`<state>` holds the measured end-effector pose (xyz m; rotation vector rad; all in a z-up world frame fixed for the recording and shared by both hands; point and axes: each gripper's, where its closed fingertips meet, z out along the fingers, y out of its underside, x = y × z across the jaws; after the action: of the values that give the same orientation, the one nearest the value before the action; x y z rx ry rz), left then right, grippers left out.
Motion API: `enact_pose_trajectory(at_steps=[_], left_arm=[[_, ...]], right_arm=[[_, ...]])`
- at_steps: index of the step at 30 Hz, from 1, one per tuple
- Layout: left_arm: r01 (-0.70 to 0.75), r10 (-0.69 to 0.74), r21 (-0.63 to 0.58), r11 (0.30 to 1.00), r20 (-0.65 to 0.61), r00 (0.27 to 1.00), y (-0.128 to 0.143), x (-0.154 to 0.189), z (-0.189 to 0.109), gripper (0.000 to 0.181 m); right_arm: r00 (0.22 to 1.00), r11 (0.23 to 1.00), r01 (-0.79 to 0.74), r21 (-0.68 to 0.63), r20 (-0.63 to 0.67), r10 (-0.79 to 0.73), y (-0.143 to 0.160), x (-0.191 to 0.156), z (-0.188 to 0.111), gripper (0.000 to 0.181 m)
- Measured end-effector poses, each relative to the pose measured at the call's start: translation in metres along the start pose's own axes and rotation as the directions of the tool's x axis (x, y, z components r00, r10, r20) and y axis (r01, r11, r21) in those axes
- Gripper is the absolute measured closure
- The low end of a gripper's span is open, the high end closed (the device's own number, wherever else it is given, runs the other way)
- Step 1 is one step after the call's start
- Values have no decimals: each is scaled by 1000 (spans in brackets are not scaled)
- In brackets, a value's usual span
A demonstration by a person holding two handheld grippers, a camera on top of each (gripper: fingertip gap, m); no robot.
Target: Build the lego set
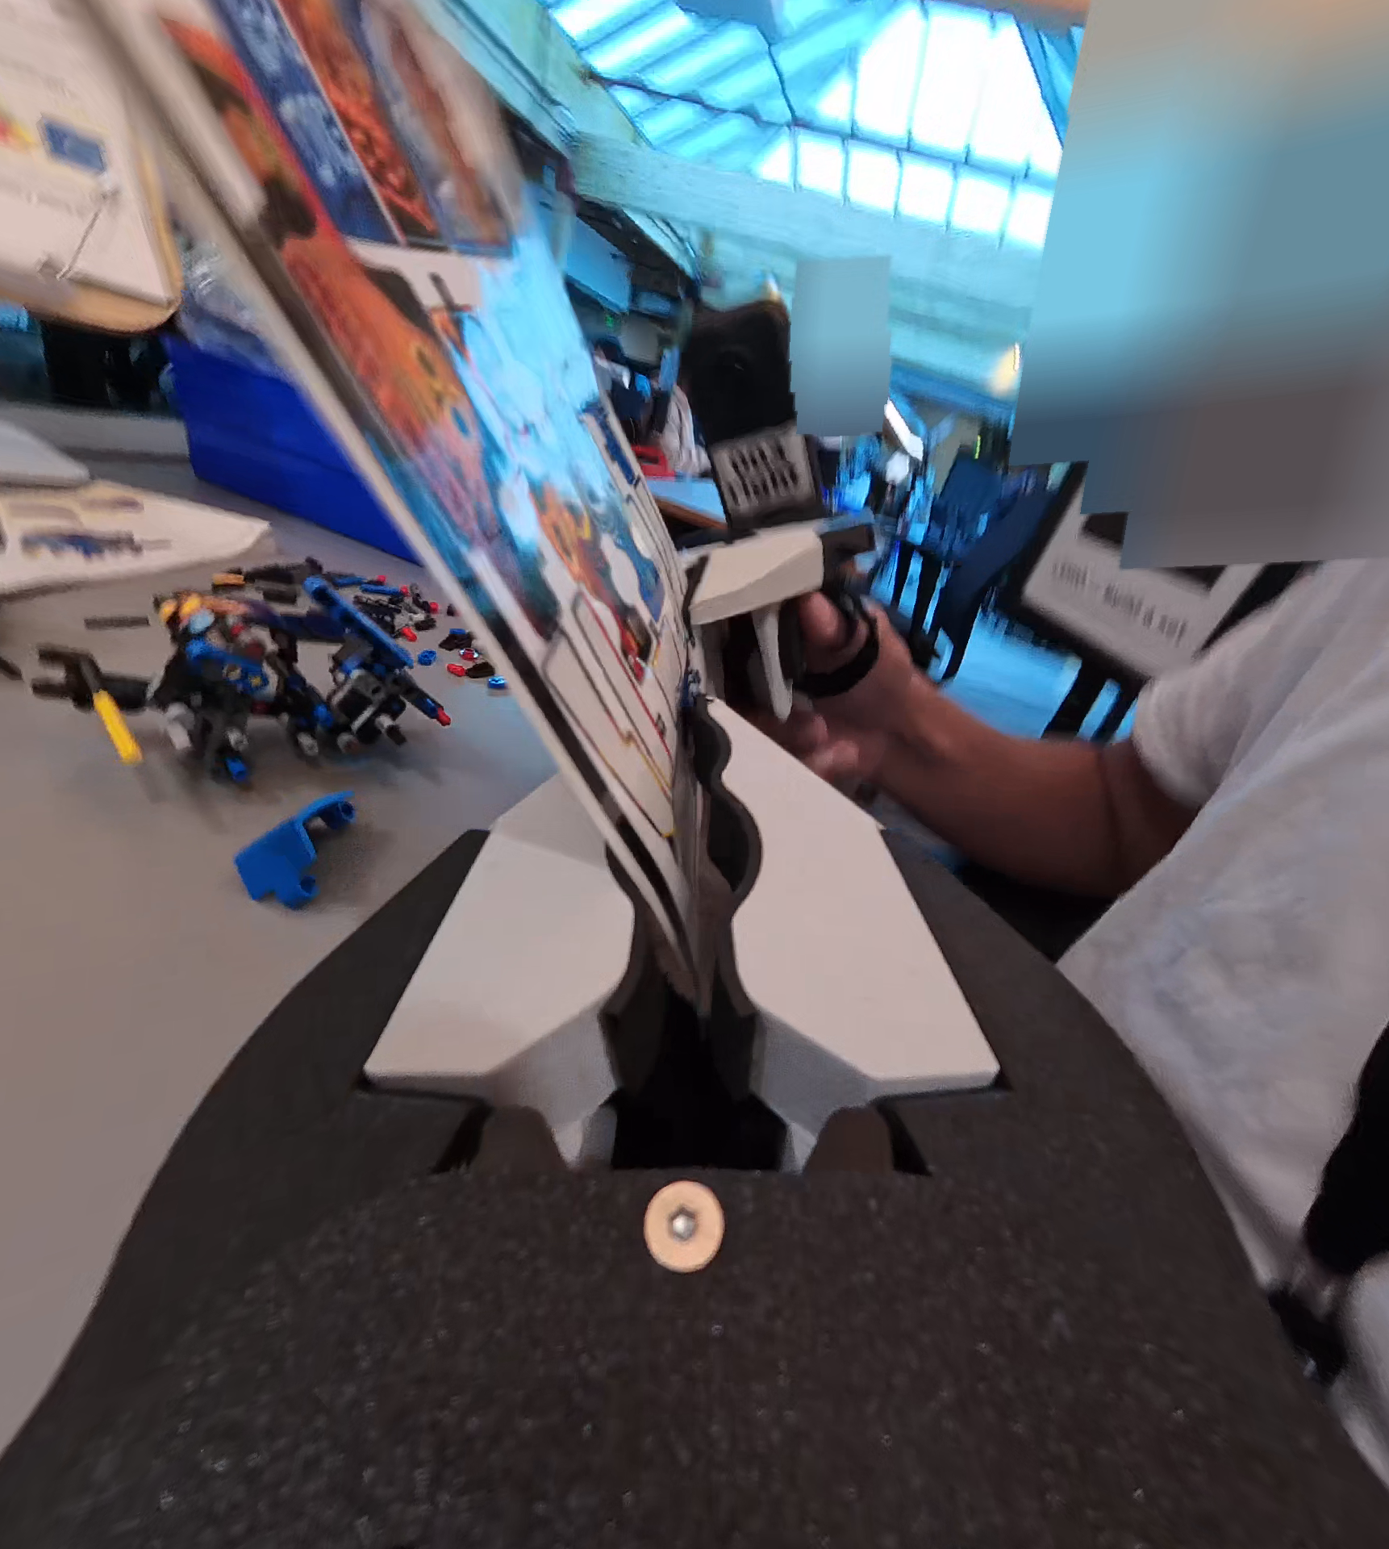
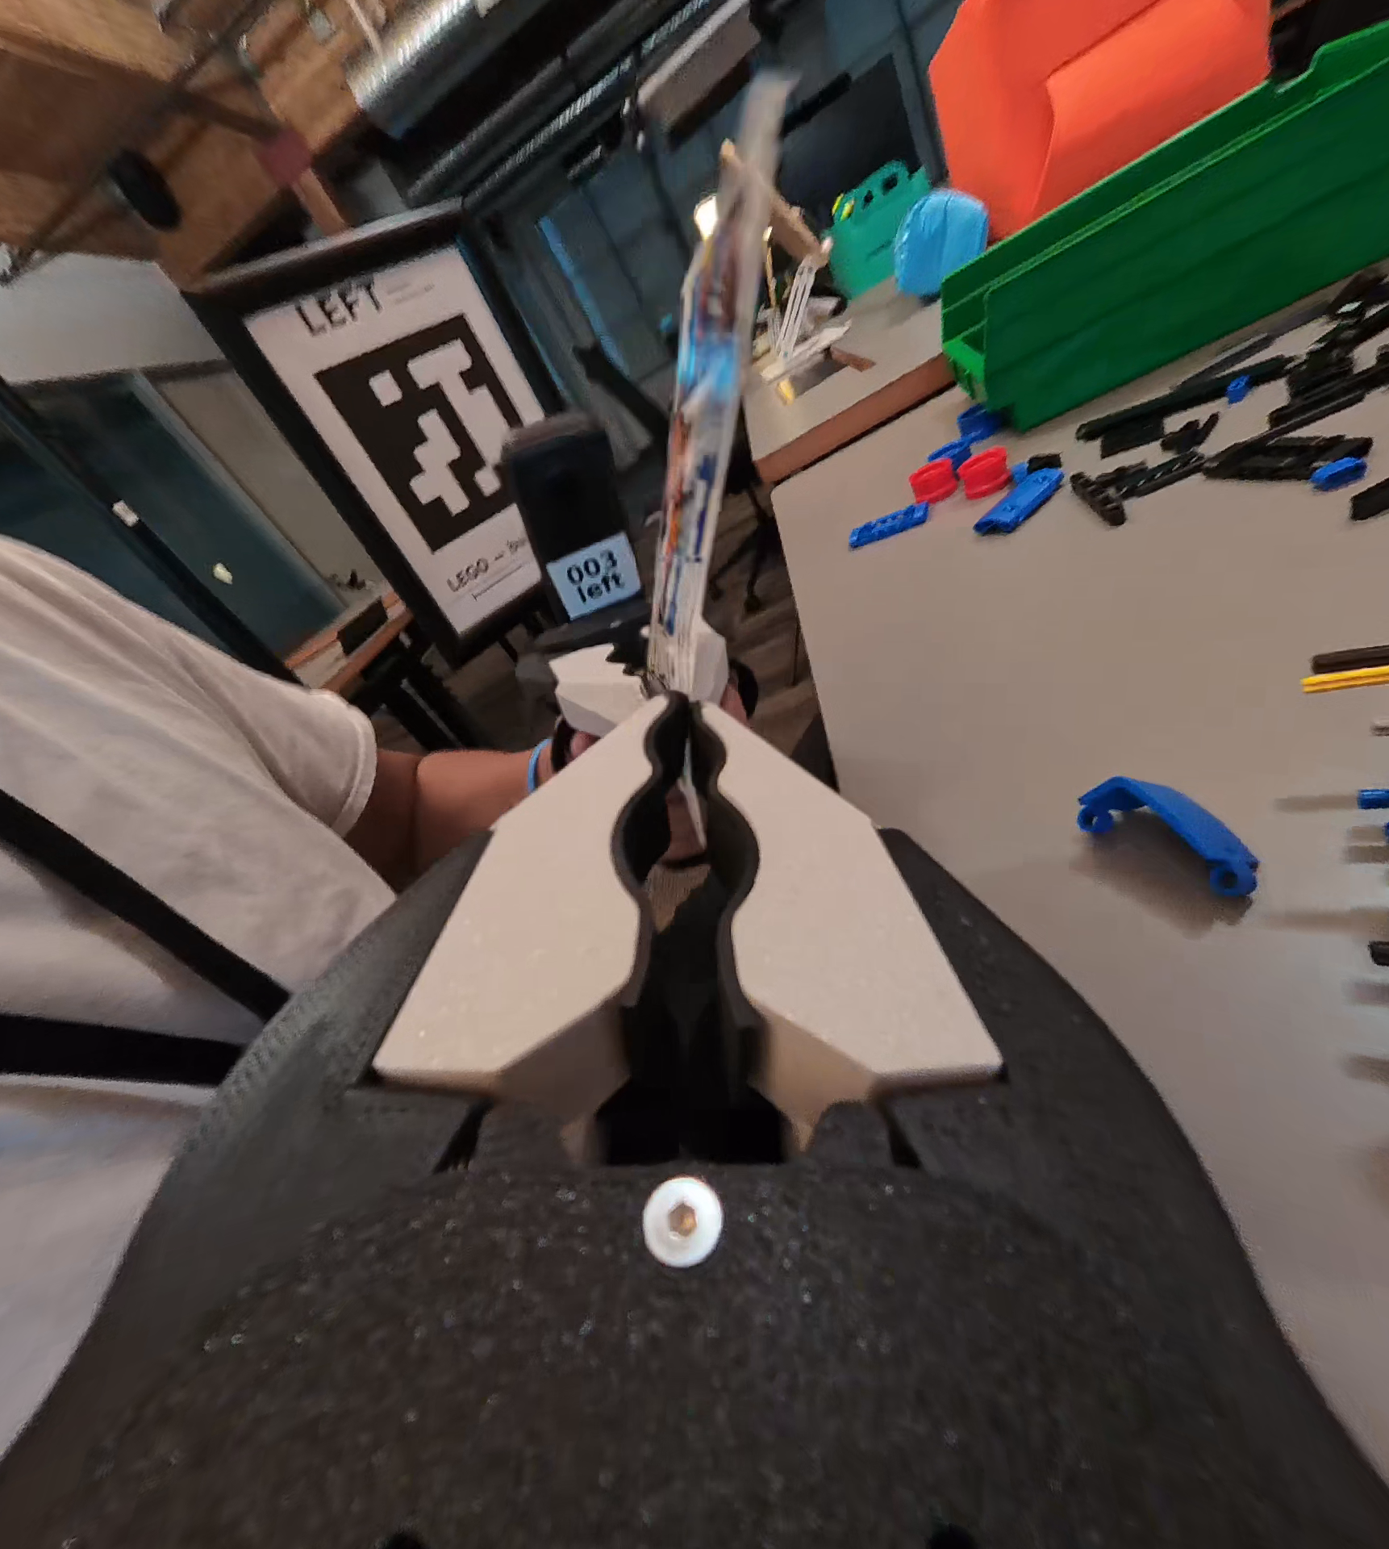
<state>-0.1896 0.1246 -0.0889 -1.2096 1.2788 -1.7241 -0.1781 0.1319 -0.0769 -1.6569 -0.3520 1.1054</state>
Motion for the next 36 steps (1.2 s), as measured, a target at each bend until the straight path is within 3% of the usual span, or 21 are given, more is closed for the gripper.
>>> enact_pose_trajectory(at_steps=[5,8,12,14,17,19,21,26,29,33,36], left_arm=[[231,-232,139,963,-12,973,-8,-9,1,170],[319,-319,193,928,-33,947,-12,-12,0,181],[370,-366,199,908,-59,929,-13,-13,0,181],[372,-366,199,907,-68,928,-14,-13,-2,181],[317,-312,190,929,-58,948,-15,-12,-4,181],[253,-248,178,951,-49,968,-16,-9,-5,181],[173,-168,171,970,-45,985,-18,-4,-6,181],[-20,21,130,991,-4,1000,-19,3,-8,181],[-104,107,117,988,-14,994,-18,12,-6,181],[-167,169,89,982,-6,986,-14,14,-4,181],[-200,201,91,976,-9,979,-15,17,-4,181]], right_arm=[[998,979,-59,196,-9,62,-12,7,0,181],[998,978,-11,206,-60,24,-7,11,4,181],[993,984,37,174,-115,-17,-6,15,5,181],[976,983,113,142,-202,-83,-6,23,2,169],[836,895,447,15,-365,-411,-12,16,-6,162],[752,820,568,-69,-363,-551,-10,0,-1,159],[729,807,573,-141,-361,-581,-5,-1,4,150],[675,763,633,-130,-388,-627,-17,-8,-3,158],[734,790,597,-142,-300,-609,-6,-16,6,153],[684,748,649,-142,-323,-654,-9,-19,3,156],[723,772,613,-168,-276,-634,-3,-22,5,156]])
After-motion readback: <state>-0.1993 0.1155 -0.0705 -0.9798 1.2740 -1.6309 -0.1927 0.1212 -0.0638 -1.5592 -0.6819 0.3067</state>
